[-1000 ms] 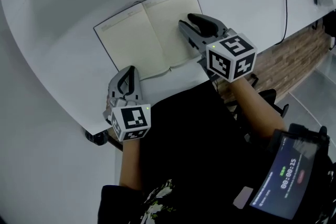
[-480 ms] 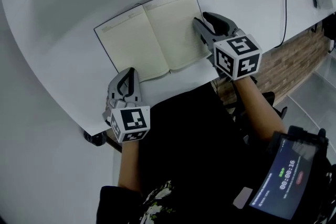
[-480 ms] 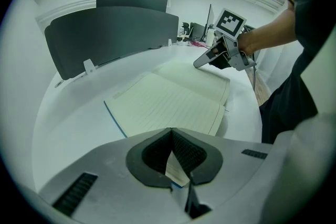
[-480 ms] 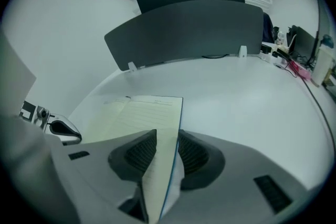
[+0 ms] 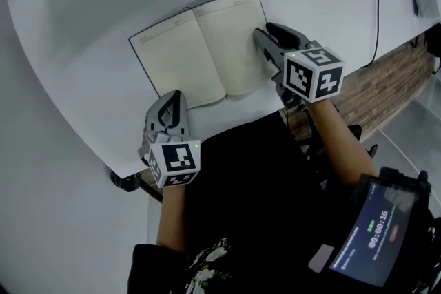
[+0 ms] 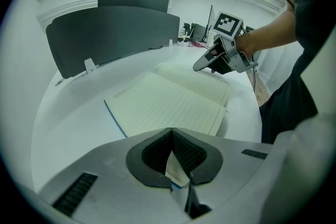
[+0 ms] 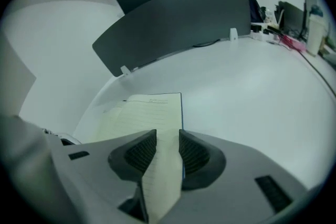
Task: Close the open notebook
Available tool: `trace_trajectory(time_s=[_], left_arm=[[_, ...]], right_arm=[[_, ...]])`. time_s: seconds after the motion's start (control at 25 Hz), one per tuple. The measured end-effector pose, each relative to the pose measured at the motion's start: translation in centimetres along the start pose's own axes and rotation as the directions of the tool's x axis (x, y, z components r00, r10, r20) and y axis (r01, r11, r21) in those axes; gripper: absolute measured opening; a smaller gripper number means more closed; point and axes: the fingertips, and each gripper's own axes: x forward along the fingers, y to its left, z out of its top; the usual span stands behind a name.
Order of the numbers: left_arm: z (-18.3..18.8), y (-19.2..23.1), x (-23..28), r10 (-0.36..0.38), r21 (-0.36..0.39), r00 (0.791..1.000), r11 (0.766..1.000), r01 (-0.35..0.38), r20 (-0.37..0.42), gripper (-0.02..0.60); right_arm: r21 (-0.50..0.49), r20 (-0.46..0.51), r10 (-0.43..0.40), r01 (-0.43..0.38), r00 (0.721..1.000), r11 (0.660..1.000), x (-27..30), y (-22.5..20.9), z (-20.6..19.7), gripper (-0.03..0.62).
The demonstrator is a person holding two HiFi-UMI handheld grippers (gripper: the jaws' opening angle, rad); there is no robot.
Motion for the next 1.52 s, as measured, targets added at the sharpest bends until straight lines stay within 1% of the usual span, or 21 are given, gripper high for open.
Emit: trace_trajectory(time_s=[0.08, 0.12, 0.32, 0.56, 0.68, 0.8, 1.0, 1.16, 1.24, 1.32, 1.36, 1.44, 1.48, 1.52], left_arm=[[0.0, 0.0, 0.0, 0.000, -0.001, 1.000, 1.000, 0.000, 0.000, 0.006], [-0.1, 0.0, 0.0, -0.001, -0.002, 1.000, 1.000, 0.001, -0.001, 0.006], [-0.1, -0.1, 0.0, 0.002, -0.005, 1.000, 1.000, -0.002, -0.003, 0.006], [0.1, -0.2, 0.2, 0.000, -0.014, 1.000, 1.000, 0.000, -0.004, 0.006], [0.1, -0.3, 0.3, -0.003, -0.027, 1.000, 1.000, 0.003, -0.002, 0.006], [0.2, -0.4, 0.5, -0.011, -0.043, 1.000, 0.999, 0.011, 0.000, 0.006], [0.2, -0.3, 0.6, 0.000, -0.069, 1.000, 0.998, 0.000, -0.002, 0.006], [-0.3, 1.0, -0.5, 0.040, -0.133, 0.999, 0.990, -0.039, 0.002, 0.006], [-0.5, 2.2, -1.8, 0.083, -0.172, 0.997, 0.982, -0.081, 0.008, 0.006], [-0.3, 3.6, -3.5, 0.145, -0.198, 0.989, 0.970, -0.137, 0.026, 0.006], [0.1, 4.3, -4.5, 0.181, -0.208, 0.983, 0.964, -0.167, 0.046, 0.006], [1.6, 5.0, -6.2, 0.244, -0.229, 0.964, 0.950, -0.214, 0.110, 0.006], [2.6, 4.9, -6.8, 0.258, -0.227, 0.955, 0.948, -0.221, 0.146, 0.006], [3.5, 4.4, -7.2, 0.254, -0.209, 0.951, 0.954, -0.216, 0.177, 0.006]], right_arm=[[0.066, 0.003, 0.024, -0.024, 1.000, 0.998, 0.0, 0.2, 0.2, 0.175], [0.078, 0.000, 0.036, -0.036, 0.999, 0.996, 0.0, 0.4, 0.2, 0.175], [0.049, -0.014, 0.096, -0.095, 0.995, 0.994, 0.4, 3.1, -0.2, 0.176], [0.104, -0.027, 0.219, -0.215, 0.975, 0.971, 1.0, 7.2, -0.6, 0.176], [0.114, -0.039, 0.301, -0.295, 0.953, 0.949, 0.9, 9.5, -0.4, 0.176], [0.114, -0.046, 0.396, -0.389, 0.917, 0.914, 0.8, 12.6, -0.1, 0.175], [0.045, -0.032, 0.487, -0.485, 0.873, 0.873, 0.7, 17.1, 0.2, 0.175], [0.000, -0.050, 0.551, -0.552, 0.833, 0.834, 0.3, 19.7, -0.1, 0.175], [-0.006, -0.049, 0.579, -0.580, 0.814, 0.814, 0.0, 20.6, -0.1, 0.175], [-0.001, -0.046, 0.608, -0.609, 0.793, 0.794, -0.3, 21.4, 0.0, 0.175], [0.001, -0.045, 0.619, -0.620, 0.784, 0.785, -0.4, 21.8, 0.1, 0.175], [0.004, -0.047, 0.633, -0.634, 0.773, 0.774, -0.4, 22.1, 0.0, 0.176], [0.006, -0.049, 0.636, -0.637, 0.770, 0.771, -0.5, 22.2, 0.0, 0.175], [0.009, -0.050, 0.638, -0.639, 0.768, 0.770, -0.5, 22.2, 0.0, 0.175]])
